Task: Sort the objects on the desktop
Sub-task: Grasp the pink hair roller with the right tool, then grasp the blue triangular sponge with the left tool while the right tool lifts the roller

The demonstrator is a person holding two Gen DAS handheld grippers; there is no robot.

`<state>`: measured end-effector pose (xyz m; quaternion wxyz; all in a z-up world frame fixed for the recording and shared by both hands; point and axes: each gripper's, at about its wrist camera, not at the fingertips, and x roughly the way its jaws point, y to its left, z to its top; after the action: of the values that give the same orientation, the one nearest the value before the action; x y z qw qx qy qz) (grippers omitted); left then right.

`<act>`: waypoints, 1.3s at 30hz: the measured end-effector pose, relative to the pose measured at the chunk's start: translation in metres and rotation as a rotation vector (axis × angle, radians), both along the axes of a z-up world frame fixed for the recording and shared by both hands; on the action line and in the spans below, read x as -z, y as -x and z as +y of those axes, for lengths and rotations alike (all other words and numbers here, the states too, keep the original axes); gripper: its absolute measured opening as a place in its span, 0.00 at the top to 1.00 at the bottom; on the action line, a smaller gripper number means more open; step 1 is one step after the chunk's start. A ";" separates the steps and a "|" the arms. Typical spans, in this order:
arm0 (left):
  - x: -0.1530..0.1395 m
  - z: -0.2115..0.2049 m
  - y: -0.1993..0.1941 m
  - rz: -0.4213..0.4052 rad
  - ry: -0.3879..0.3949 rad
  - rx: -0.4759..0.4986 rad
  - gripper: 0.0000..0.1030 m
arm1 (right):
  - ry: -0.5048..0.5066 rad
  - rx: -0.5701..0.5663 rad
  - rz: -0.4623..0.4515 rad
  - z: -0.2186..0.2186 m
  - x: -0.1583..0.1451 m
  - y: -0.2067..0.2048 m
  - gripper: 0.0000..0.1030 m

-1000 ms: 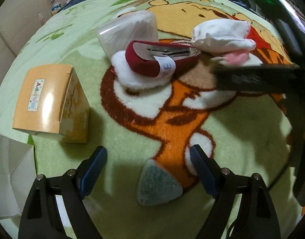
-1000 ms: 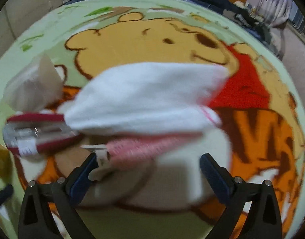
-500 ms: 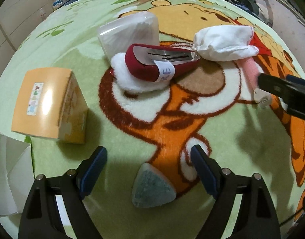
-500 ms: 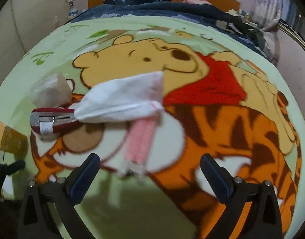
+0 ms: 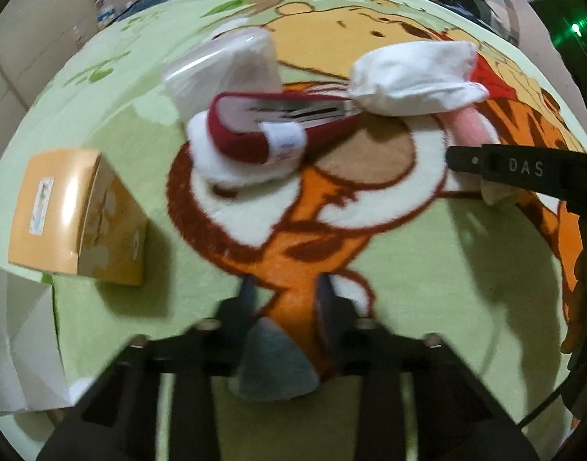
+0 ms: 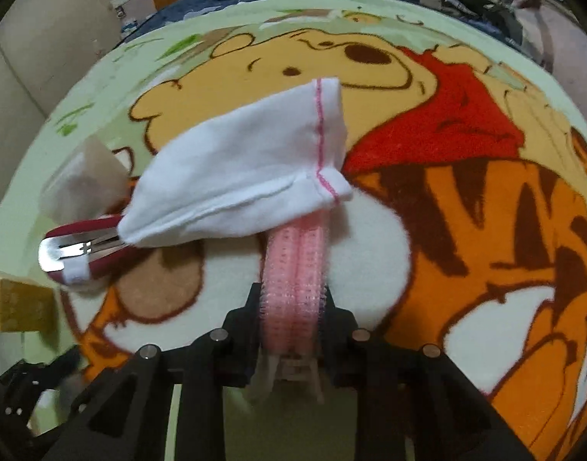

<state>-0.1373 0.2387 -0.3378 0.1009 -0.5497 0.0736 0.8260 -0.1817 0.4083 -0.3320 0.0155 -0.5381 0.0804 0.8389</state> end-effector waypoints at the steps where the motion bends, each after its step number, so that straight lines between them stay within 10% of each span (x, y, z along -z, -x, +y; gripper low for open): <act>1: -0.002 0.002 0.000 0.001 -0.001 0.008 0.84 | 0.010 -0.002 0.005 0.000 -0.002 -0.004 0.75; 9: -0.010 -0.024 -0.012 -0.025 -0.097 -0.040 1.00 | 0.025 -0.018 0.016 -0.005 -0.015 -0.050 0.75; 36: -0.038 -0.046 -0.048 -0.017 -0.136 0.013 1.00 | 0.096 -0.029 -0.012 -0.030 -0.014 -0.160 0.75; 38: -0.033 -0.038 -0.045 -0.023 -0.125 0.050 0.88 | 0.094 -0.025 -0.008 -0.029 -0.014 -0.159 0.75; 39: -0.031 -0.034 -0.043 -0.027 -0.124 0.061 0.65 | 0.094 -0.026 -0.008 -0.029 -0.014 -0.157 0.74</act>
<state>-0.0940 0.2050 -0.3073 0.1607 -0.5509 0.0378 0.8181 -0.0248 0.3790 -0.3184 -0.0203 -0.5427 0.1124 0.8321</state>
